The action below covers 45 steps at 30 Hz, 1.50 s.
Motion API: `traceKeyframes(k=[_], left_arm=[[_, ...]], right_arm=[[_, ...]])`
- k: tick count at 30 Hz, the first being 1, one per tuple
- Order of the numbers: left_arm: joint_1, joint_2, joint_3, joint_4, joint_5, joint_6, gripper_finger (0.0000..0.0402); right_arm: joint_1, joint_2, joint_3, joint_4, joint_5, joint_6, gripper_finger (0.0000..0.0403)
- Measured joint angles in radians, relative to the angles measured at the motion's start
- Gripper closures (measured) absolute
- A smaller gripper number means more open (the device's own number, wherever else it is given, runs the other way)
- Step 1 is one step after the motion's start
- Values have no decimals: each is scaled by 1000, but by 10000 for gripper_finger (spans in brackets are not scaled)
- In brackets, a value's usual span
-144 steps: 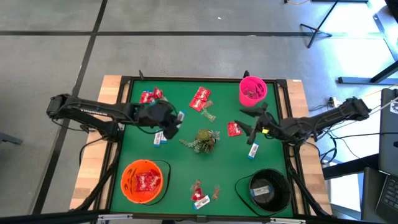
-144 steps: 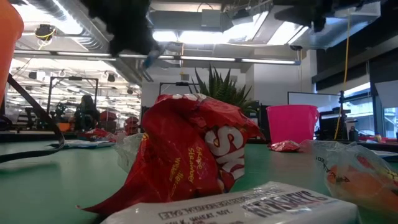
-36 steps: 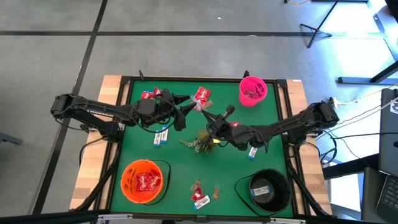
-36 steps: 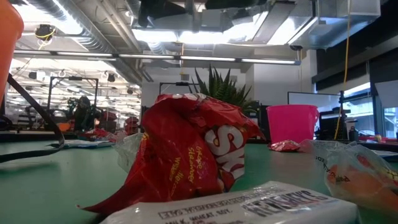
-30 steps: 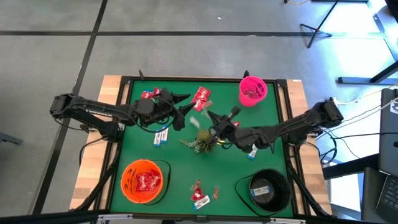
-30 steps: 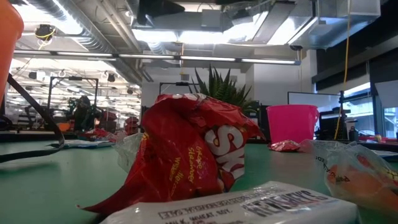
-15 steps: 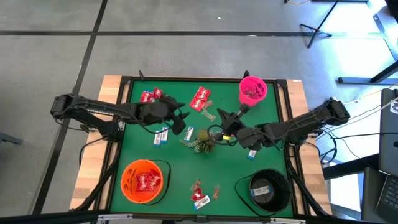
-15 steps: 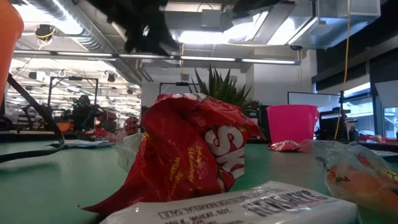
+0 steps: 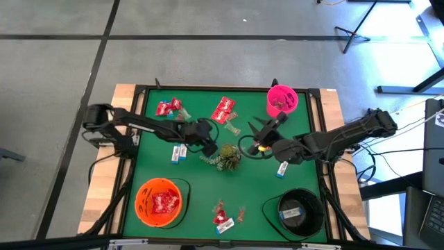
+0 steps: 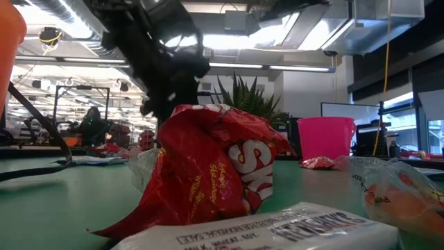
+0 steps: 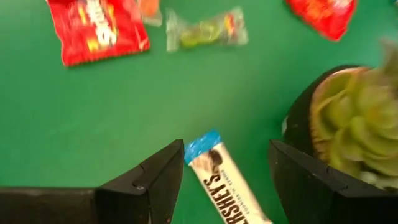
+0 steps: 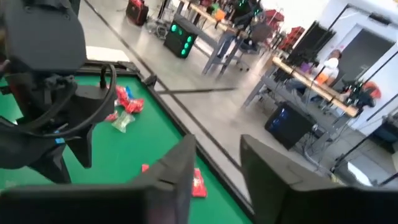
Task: Sort candy
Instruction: Put the white chocolate into the black bucket
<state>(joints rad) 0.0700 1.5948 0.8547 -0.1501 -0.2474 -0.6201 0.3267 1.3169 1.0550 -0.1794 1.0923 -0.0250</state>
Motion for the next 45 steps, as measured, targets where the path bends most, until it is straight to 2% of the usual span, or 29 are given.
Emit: traceKeyframes(k=[6,11,27,36,40,45], left_arm=[[0,62,0,12,7,-44,181],[0,117,0,9,31,-79,181],[-14,140,0,-21,31,-79,182],[-14,139,1,-111,-29,-78,182],[-13,139,1,-111,-34,-77,202],[-9,139,1,-114,-38,-77,256]], right_arm=[[0,-3,0,-101,5,97,199],[0,-3,-3,-138,16,128,173],[0,-3,-3,-139,26,126,169],[0,-2,-3,-138,26,126,169],[0,-2,-3,-138,26,127,169],[0,-2,-3,-138,26,127,169]])
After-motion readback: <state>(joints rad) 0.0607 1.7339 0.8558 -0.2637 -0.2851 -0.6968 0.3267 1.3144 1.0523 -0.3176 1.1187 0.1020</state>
